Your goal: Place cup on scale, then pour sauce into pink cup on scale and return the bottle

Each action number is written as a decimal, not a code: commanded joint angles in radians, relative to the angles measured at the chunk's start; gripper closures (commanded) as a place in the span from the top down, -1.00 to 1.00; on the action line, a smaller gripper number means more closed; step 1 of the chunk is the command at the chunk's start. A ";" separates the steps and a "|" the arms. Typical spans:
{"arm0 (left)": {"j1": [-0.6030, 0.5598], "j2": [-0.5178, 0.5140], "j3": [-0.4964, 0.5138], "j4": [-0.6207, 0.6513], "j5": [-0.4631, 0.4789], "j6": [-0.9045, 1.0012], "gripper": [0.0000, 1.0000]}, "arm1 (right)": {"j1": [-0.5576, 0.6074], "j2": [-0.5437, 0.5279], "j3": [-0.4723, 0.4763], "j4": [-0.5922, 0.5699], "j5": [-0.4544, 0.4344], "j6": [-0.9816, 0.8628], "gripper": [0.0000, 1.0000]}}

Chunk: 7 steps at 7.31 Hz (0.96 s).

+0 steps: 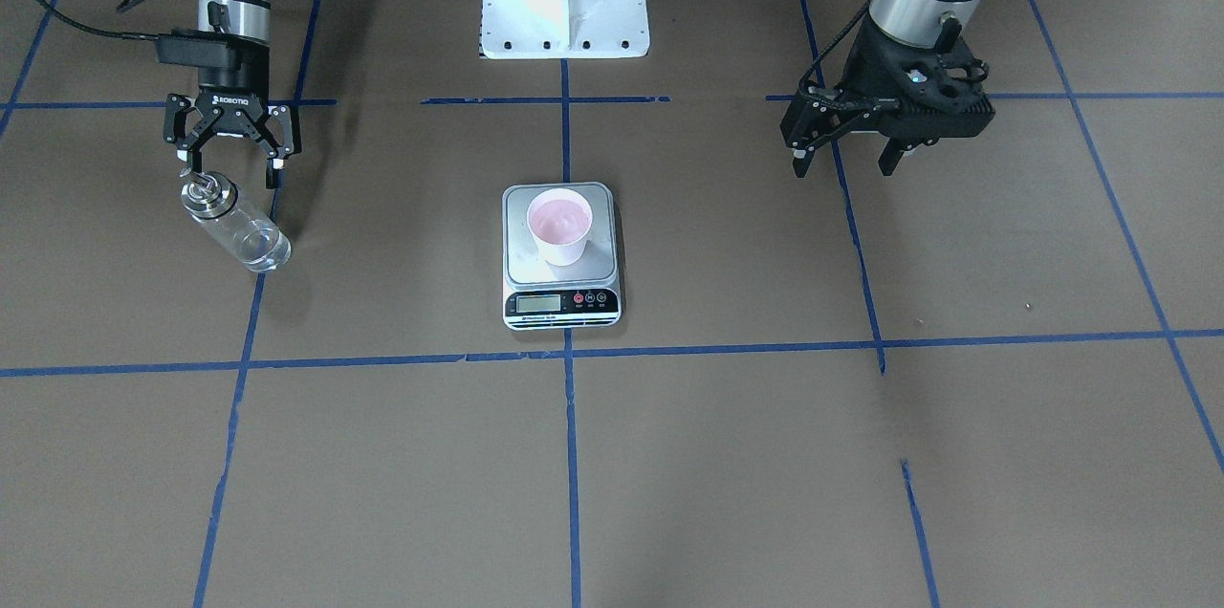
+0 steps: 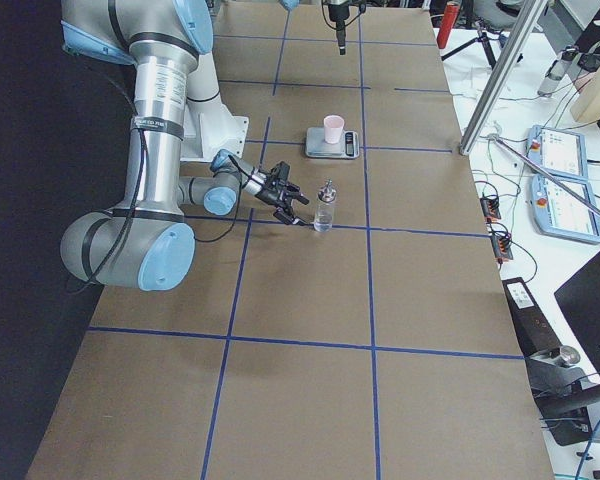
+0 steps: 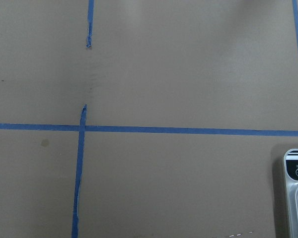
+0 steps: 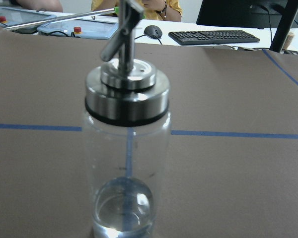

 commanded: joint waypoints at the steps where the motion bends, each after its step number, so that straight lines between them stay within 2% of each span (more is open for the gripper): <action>1: 0.001 0.000 0.009 -0.001 0.000 0.011 1.00 | -0.001 -0.083 0.056 0.007 0.107 -0.014 1.00; 3: -0.003 0.000 0.022 0.001 0.000 0.081 1.00 | 0.022 -0.093 0.054 0.007 0.213 -0.113 1.00; 6: -0.014 -0.001 0.033 -0.001 -0.003 0.141 1.00 | 0.186 -0.097 0.056 0.010 0.422 -0.285 1.00; 7: -0.019 -0.001 0.036 -0.004 -0.002 0.146 1.00 | 0.253 -0.097 0.054 0.043 0.507 -0.343 1.00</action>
